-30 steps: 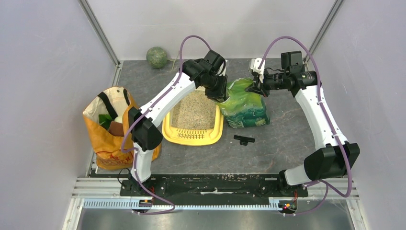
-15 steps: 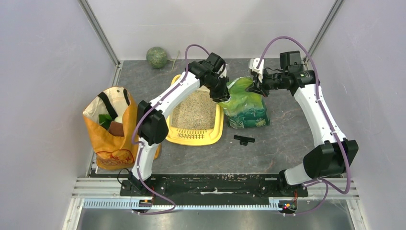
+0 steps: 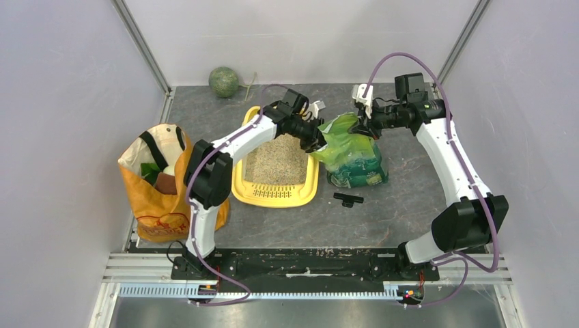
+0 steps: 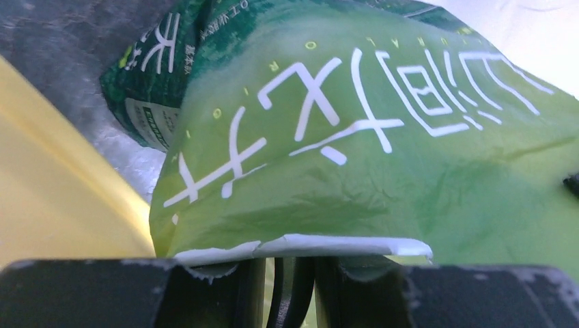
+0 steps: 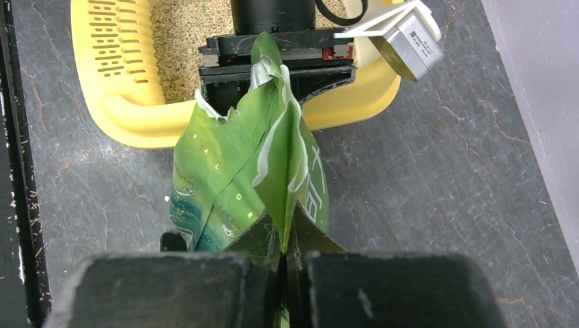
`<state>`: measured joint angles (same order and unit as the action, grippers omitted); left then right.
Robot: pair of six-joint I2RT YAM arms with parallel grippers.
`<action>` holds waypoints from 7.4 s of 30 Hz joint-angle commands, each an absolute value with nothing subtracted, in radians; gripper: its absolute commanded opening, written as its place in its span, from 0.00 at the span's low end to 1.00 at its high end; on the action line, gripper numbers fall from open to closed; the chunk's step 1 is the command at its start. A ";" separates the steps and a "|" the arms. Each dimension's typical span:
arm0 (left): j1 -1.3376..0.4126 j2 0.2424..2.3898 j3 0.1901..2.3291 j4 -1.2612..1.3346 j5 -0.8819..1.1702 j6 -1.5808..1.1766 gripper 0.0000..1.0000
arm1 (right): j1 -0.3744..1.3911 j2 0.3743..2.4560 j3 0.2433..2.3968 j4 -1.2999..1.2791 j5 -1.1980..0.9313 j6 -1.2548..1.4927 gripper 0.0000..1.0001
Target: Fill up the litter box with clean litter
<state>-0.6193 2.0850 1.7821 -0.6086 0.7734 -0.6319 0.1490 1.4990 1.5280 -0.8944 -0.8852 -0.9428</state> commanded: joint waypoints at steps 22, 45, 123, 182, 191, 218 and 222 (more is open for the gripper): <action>-0.467 1.735 1.329 0.194 1.217 -1.202 0.02 | 0.128 1.393 1.563 -0.784 -0.936 -0.966 0.00; -0.215 1.538 1.178 0.005 1.257 -1.057 0.02 | 0.127 1.406 1.581 -0.779 -0.973 -0.957 0.00; -0.376 1.451 1.892 -1.210 0.101 0.212 0.02 | 0.175 1.404 1.564 -0.742 -0.943 -0.941 0.00; -0.716 2.246 2.262 -1.216 0.178 -0.399 0.02 | 0.187 1.445 1.484 -0.711 -0.979 -1.001 0.00; -0.715 2.301 2.221 -1.164 0.473 -0.400 0.02 | 0.205 1.471 1.507 -0.675 -0.980 -0.961 0.00; -0.613 2.101 1.823 -0.399 1.173 -0.763 0.02 | 0.228 1.462 1.519 -0.686 -0.947 -0.955 0.00; -0.588 2.035 1.738 -0.262 1.214 -0.860 0.02 | 0.216 1.446 1.535 -0.705 -0.942 -0.960 0.00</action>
<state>-0.5934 2.1654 1.7855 -0.4805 1.0542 -0.6899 0.2043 1.4887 1.4780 -0.7925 -0.8696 -0.9527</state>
